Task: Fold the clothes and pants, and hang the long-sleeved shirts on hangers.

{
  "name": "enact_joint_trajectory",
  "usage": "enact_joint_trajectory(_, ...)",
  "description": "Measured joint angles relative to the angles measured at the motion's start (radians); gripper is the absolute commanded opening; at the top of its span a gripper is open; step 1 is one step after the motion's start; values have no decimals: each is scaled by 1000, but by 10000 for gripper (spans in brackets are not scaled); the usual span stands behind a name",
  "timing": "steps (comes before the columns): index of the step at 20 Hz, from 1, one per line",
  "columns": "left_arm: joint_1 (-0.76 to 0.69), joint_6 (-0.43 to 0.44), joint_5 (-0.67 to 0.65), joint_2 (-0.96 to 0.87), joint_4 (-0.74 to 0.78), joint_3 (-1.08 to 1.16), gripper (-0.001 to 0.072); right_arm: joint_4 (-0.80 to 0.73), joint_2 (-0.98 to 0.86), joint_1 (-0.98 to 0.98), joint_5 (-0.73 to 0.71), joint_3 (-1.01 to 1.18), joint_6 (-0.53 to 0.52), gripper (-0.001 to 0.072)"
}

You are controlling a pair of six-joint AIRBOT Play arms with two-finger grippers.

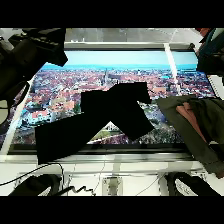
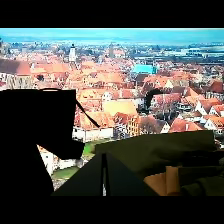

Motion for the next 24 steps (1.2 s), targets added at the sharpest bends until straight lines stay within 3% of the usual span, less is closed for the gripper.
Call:
enact_joint_trajectory(20, 0, 0, 0, 0, -1, 0, 220, 16, 0, 0, -13, 0, 0, 20)
enact_joint_trajectory(24, -1, -5, 1, 0, -9, 0, 220, -8, -26, -20, -6, -18, -76, 18)
